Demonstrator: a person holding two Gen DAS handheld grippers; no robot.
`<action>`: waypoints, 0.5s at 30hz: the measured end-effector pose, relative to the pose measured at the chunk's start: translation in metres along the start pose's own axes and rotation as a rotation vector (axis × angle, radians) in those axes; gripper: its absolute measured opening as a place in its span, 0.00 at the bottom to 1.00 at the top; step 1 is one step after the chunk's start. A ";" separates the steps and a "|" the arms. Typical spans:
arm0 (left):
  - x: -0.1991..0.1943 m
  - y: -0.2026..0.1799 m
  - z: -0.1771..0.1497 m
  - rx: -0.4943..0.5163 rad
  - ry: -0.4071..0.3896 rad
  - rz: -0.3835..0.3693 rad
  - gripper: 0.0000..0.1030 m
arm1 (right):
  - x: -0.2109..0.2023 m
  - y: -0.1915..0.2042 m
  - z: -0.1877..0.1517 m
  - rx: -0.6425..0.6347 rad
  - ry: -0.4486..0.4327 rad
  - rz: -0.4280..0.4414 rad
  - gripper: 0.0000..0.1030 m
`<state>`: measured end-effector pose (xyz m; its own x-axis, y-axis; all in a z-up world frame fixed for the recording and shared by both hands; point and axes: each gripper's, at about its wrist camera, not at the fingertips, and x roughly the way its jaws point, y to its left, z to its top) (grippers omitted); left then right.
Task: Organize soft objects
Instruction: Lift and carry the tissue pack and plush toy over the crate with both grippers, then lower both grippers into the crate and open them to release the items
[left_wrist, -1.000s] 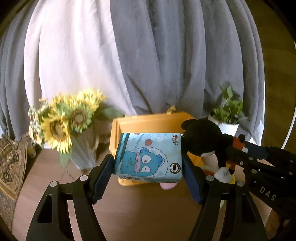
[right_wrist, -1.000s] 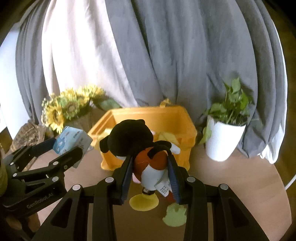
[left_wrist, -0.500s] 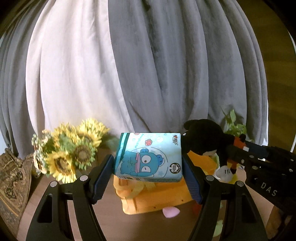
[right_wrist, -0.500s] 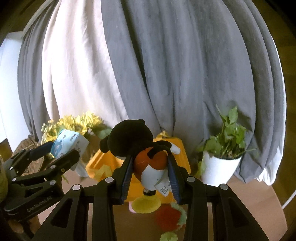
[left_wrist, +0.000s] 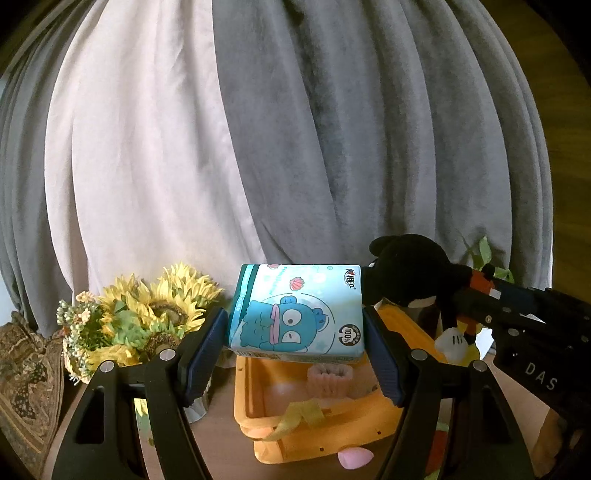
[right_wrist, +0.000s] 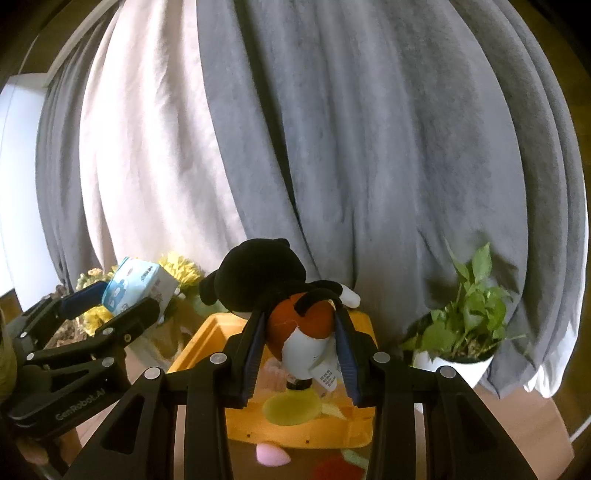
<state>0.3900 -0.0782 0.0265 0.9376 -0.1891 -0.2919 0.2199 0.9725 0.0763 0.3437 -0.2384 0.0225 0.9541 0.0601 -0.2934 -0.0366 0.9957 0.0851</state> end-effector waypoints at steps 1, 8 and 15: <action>0.003 0.001 0.000 0.000 0.000 0.002 0.70 | 0.003 0.000 0.001 0.002 0.000 0.001 0.37; 0.031 0.004 0.001 0.001 0.025 0.008 0.70 | 0.030 -0.003 0.007 0.000 0.015 0.006 0.37; 0.062 0.003 -0.004 -0.001 0.068 0.010 0.70 | 0.060 -0.008 0.003 0.005 0.052 0.013 0.38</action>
<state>0.4480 -0.0861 0.0049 0.9191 -0.1700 -0.3553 0.2107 0.9744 0.0788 0.4022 -0.2428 0.0069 0.9367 0.0764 -0.3418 -0.0470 0.9945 0.0937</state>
